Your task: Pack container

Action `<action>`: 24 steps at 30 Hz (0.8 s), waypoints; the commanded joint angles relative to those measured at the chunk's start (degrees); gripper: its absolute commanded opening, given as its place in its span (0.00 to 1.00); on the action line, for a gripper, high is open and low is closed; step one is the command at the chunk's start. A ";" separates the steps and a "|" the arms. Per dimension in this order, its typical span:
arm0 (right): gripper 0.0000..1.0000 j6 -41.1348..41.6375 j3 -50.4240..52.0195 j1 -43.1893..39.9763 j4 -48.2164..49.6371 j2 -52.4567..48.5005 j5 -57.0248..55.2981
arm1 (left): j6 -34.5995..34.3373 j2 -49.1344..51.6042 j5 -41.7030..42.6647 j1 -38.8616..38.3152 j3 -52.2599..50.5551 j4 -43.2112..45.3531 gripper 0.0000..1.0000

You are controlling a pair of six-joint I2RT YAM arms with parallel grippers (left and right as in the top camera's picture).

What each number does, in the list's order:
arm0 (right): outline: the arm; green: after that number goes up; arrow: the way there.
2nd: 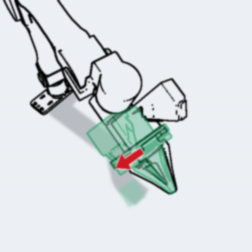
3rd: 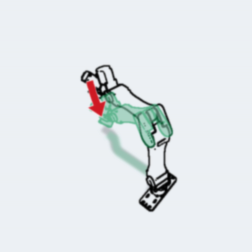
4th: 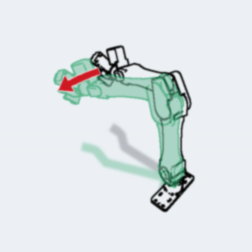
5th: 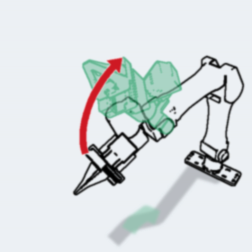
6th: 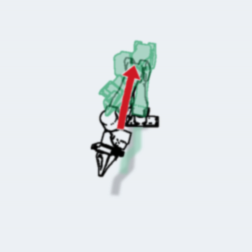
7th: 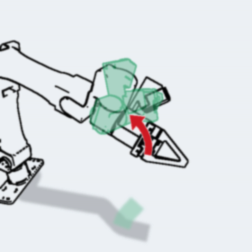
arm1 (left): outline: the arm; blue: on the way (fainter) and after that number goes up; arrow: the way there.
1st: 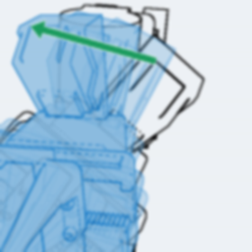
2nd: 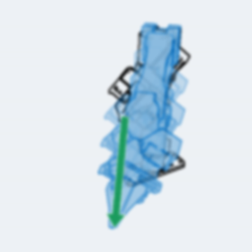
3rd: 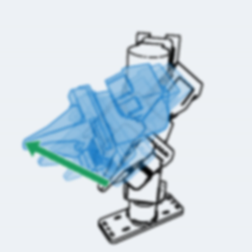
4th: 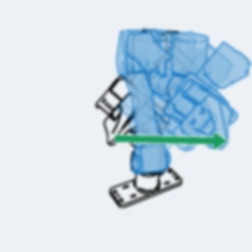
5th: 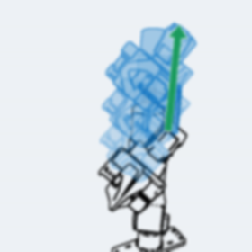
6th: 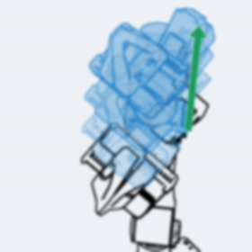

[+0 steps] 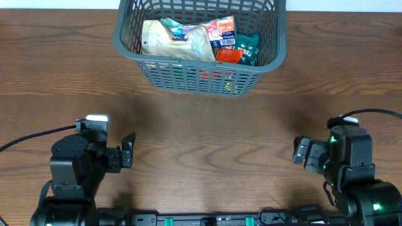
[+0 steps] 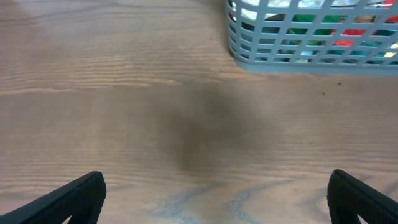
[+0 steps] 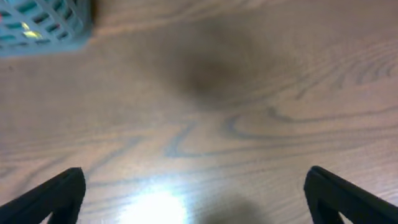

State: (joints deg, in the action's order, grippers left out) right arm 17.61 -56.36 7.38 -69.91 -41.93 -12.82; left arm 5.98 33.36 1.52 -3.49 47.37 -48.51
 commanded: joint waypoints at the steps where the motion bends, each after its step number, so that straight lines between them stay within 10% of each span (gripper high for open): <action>1: 0.99 0.37 1.05 0.48 -0.20 0.20 -0.26 | -0.94 -0.15 -2.01 -0.24 -0.33 -0.11 0.99; 24: 0.99 0.13 2.23 -0.79 3.08 11.32 -1.95 | -0.94 -0.15 -2.01 -0.24 -0.33 -0.31 0.99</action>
State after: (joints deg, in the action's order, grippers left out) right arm 17.58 -54.96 7.31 -67.92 -36.56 -13.82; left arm 5.78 33.36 0.38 -3.49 47.37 -48.69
